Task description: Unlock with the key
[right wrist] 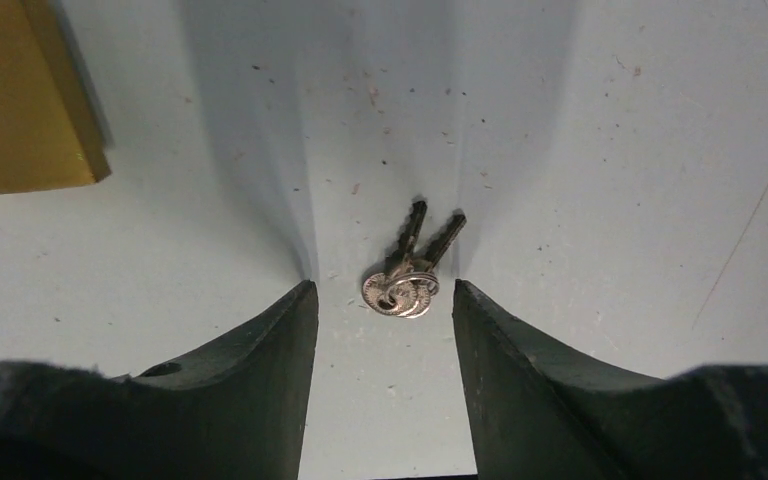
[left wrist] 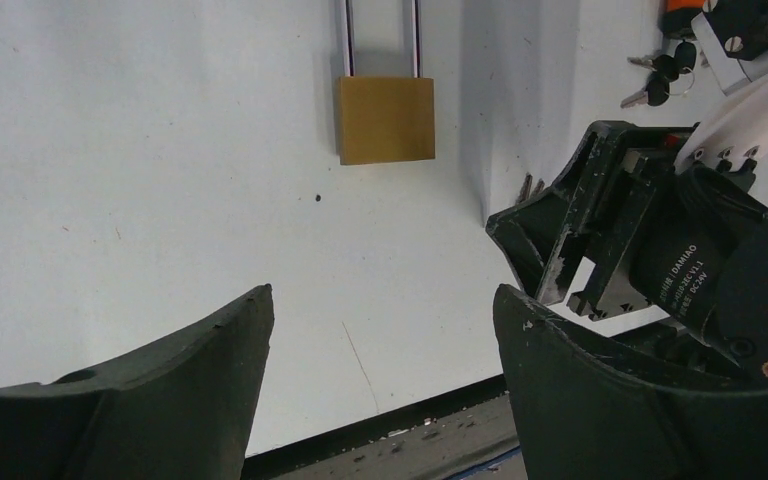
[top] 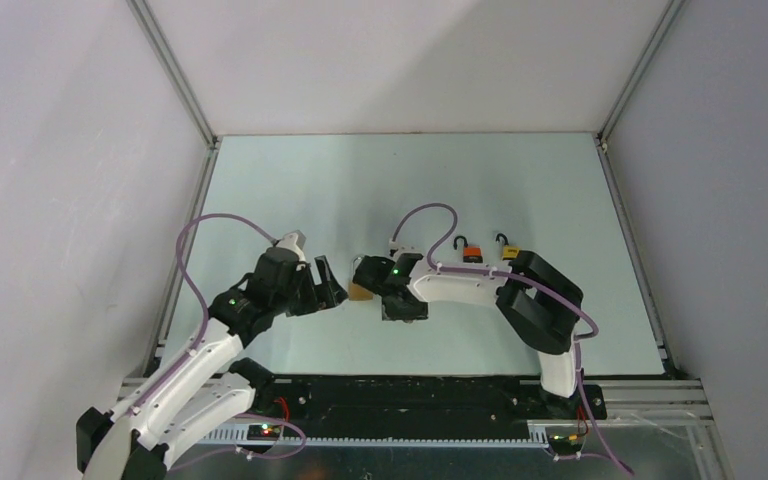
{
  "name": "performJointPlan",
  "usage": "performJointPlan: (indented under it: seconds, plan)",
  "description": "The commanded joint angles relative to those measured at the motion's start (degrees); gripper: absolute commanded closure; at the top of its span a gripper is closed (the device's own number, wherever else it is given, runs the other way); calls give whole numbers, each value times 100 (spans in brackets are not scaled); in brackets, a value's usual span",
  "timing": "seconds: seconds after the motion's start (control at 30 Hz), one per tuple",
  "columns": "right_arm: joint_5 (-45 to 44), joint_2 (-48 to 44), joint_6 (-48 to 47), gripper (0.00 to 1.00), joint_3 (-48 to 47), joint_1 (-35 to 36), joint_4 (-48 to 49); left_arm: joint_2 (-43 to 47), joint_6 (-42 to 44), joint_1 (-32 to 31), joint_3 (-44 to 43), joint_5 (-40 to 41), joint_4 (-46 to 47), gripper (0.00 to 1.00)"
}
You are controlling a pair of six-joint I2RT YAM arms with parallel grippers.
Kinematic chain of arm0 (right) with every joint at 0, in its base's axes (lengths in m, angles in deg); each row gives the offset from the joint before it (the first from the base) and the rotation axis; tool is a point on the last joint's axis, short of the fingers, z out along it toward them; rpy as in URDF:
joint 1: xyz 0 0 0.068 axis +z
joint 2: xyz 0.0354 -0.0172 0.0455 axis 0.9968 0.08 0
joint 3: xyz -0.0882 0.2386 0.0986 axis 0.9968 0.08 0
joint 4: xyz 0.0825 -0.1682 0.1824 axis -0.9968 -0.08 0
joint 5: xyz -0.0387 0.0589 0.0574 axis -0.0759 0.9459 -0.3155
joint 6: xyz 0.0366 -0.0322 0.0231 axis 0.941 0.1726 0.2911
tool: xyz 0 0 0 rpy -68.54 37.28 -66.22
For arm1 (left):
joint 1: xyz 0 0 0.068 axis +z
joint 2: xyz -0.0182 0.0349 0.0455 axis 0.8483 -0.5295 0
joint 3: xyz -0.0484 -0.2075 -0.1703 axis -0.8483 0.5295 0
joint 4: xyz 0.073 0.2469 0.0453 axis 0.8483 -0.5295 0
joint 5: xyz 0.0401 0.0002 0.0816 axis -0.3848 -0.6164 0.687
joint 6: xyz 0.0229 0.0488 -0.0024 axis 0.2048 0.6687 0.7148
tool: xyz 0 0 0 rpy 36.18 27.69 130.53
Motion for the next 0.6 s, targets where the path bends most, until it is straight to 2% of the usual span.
performJointPlan:
  seconds: [0.0, 0.1, 0.23, 0.57]
  plan:
    - [-67, 206, 150, 46, -204, 21, -213, -44, 83, 51, -15, 3, 91, 15]
    - [119, 358, 84, 51, -199, -23, -77, -127, 150, 51, -79, 20, 92, 15]
    - [239, 306, 27, 62, -2, -98, 114, -198, 192, 60, -137, 19, 90, 15]
    - [228, -446, -589, 93, 605, -244, 924, -481, 101, 60, -329, -84, 253, 15]
